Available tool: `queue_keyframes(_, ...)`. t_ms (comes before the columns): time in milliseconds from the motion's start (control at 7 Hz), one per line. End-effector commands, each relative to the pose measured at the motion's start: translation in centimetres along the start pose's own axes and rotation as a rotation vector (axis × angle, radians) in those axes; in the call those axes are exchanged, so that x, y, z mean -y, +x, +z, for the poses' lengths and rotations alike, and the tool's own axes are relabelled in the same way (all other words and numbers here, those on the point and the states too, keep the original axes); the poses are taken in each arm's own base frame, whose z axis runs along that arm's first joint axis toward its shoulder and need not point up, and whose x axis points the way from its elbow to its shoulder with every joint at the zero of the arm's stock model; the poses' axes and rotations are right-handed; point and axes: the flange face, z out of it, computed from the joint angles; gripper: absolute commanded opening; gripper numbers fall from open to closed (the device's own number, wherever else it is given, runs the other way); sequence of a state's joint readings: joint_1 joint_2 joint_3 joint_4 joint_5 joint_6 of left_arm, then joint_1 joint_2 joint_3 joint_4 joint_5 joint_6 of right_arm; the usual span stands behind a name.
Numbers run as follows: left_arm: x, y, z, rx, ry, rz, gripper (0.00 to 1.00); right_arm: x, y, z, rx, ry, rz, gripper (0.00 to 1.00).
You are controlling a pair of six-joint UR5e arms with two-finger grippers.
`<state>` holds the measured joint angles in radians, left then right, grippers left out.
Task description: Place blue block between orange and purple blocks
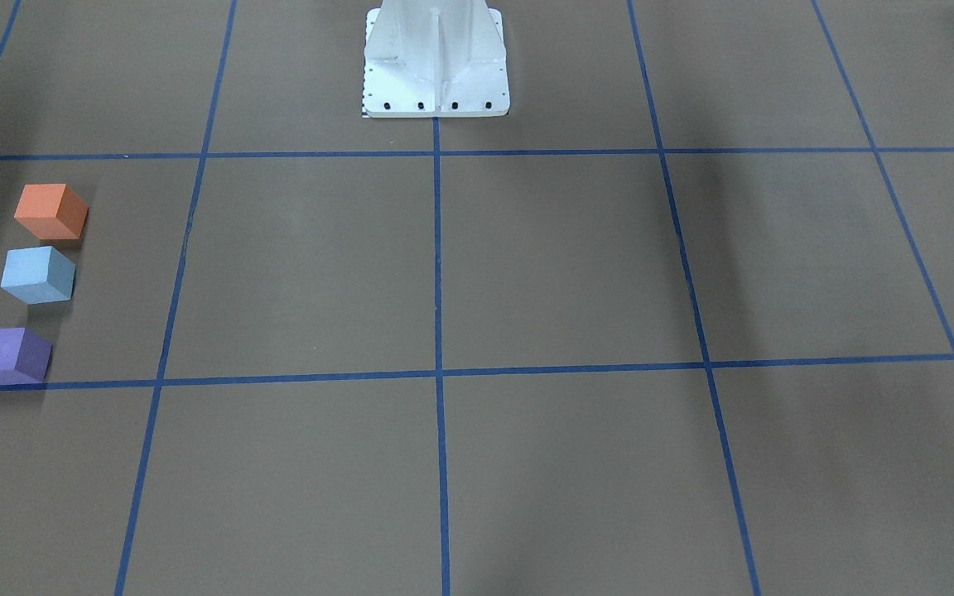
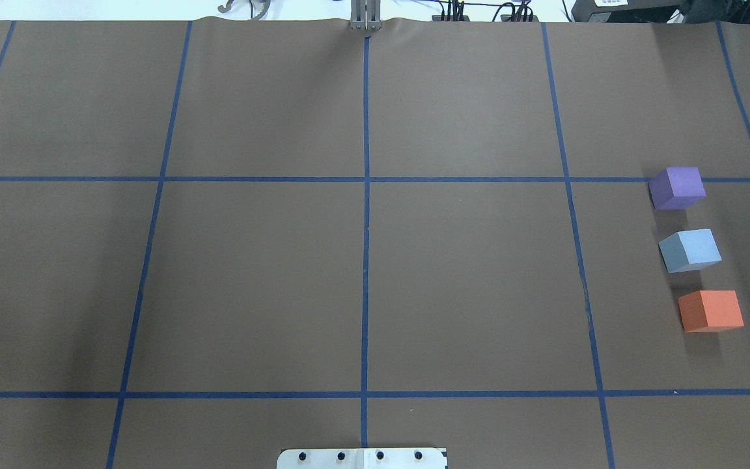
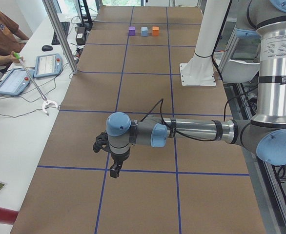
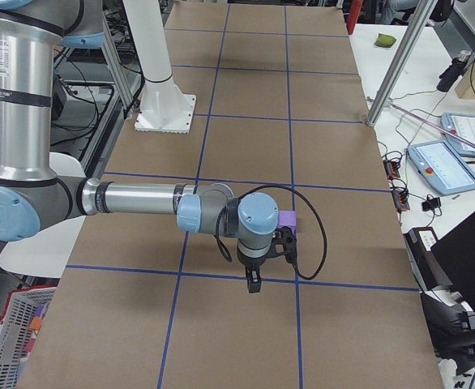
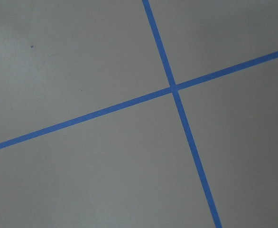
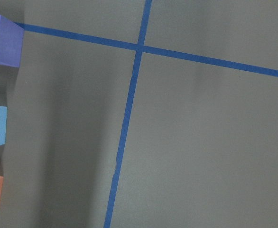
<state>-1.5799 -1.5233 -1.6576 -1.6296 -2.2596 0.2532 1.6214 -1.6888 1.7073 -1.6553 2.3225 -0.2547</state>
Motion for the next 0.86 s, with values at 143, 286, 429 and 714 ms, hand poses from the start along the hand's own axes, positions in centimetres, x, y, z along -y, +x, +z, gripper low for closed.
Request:
queue_keyframes(143, 0.0, 0.01, -0.02, 0.0, 0.0, 0.0, 1.0, 0.06, 0.03, 0.03, 0.0, 0.006, -0.004, 1.0)
queue_keyframes(286, 0.02, 0.06, 0.03, 0.0, -0.001, 0.001, 1.0, 0.27, -0.17, -0.24, -0.001, 0.011, -0.007, 1.0)
queue_keyframes(429, 0.01, 0.03, 0.07, 0.0, -0.001, 0.001, 1.0, 0.33, -0.29, -0.36, -0.001, 0.015, -0.011, 1.0)
queue_keyframes(714, 0.01, 0.03, 0.07, 0.0, -0.001, 0.0, 1.0, 0.39, -0.48, -0.57, -0.002, 0.018, -0.012, 1.0)
